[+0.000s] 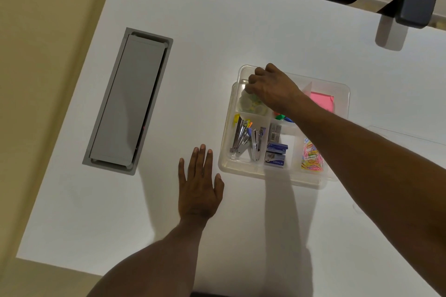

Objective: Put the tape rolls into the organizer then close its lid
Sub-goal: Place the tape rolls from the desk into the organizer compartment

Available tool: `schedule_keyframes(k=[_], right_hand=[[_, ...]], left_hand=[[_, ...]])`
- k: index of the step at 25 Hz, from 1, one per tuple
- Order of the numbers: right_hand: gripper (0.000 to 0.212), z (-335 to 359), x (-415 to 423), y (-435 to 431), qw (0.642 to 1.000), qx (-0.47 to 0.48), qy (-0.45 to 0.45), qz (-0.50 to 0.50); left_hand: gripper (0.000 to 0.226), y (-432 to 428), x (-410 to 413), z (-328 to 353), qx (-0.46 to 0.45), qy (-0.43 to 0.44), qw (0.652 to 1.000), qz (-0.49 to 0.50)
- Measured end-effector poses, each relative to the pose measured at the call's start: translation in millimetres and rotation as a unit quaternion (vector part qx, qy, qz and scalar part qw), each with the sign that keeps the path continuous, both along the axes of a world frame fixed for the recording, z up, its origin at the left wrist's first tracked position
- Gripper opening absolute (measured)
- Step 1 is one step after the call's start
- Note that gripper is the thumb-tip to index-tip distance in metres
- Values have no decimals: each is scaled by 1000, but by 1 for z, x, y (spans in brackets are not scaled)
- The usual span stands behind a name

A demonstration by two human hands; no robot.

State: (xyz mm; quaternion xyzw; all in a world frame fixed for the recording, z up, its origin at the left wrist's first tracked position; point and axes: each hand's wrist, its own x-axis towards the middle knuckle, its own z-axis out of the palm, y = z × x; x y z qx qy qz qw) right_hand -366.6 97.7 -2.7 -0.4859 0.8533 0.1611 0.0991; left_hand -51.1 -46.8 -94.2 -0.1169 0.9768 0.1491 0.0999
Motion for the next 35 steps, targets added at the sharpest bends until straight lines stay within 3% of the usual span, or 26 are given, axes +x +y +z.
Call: schedule_keyframes(k=[8,12,17,22,27,35], right_hand=[[16,-3,4,3,998,-5,61,-8],[25,-10,7,7,996,-61,57,-40],[24,-2,9,8,994,-112,-19,-6],[36,4,6,13,992,-66,-106,-24],[16,-2,11,12,996,-68,-55,1],[14,-4,10,9,991,-129,-30,11]], left_hand=[[70,0,0,2,6,-2,1000,1],[70,0,0,3,7,-6,1000,1],[71,0,0,3,7,-7,1000,1],[70,0,0,3,9,-4,1000,2],[71,0,0,2,9,-5,1000,4],[70,0,0,3,20,-7,1000,7]])
